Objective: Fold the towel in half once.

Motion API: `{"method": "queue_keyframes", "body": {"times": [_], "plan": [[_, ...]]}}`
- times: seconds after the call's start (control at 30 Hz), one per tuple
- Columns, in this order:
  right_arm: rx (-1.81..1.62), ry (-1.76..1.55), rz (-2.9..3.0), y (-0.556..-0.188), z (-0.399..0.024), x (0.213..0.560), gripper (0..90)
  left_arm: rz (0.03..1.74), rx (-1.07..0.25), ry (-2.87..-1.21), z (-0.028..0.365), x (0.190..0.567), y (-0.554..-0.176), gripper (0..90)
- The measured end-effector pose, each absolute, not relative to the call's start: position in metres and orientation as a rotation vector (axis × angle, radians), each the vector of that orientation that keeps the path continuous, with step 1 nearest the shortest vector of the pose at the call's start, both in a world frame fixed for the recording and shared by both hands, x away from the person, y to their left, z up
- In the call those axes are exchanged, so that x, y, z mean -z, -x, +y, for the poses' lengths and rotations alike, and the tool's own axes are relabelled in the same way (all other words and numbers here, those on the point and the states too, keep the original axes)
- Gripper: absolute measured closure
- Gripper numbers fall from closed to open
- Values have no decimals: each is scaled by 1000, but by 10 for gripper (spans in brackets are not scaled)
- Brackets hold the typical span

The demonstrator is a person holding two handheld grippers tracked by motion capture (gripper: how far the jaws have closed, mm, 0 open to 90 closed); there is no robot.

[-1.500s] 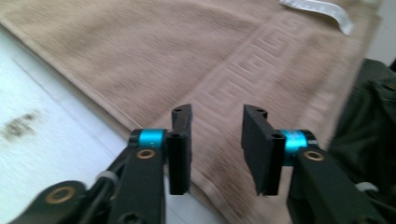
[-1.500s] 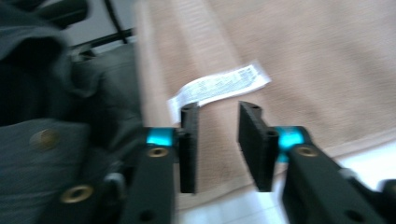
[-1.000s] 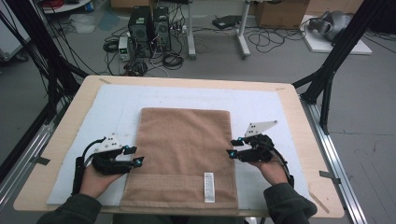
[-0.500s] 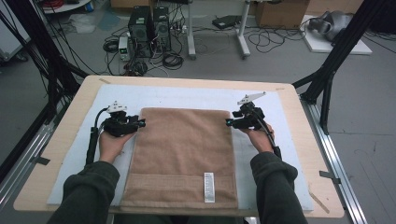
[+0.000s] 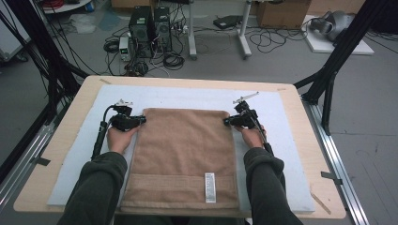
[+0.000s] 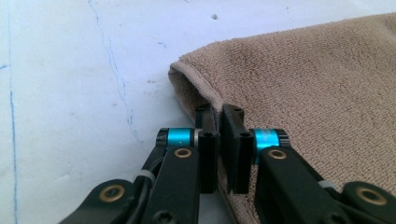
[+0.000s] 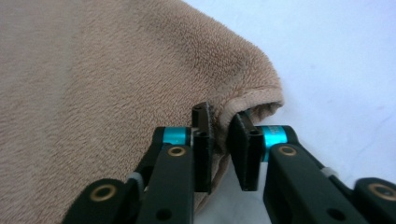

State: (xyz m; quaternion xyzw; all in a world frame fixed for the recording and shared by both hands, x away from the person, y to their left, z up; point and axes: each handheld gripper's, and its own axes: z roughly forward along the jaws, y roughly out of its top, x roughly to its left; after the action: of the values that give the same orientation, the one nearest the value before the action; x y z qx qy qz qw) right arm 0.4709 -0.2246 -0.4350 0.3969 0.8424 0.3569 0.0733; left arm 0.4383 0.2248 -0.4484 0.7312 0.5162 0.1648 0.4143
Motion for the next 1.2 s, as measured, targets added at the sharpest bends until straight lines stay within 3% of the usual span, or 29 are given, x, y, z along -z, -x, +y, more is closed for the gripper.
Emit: {"method": "queue_keyframes", "body": {"times": [0.33,0.47,0.9,1.2], "plan": [[-1075,-1131,2382,-476,-224,403,826,1232,-538,-1802,218,413,-451,874],[-1026,-1190,2367,-478,-229,408,598,1237,-517,-1832,220,415,-451,730],[-1118,-1121,2431,-449,-239,402,438,1163,-455,-1870,225,402,-428,502],[-1082,-1143,2444,-451,-233,408,411,1179,-462,-1878,227,402,-429,469]]}}
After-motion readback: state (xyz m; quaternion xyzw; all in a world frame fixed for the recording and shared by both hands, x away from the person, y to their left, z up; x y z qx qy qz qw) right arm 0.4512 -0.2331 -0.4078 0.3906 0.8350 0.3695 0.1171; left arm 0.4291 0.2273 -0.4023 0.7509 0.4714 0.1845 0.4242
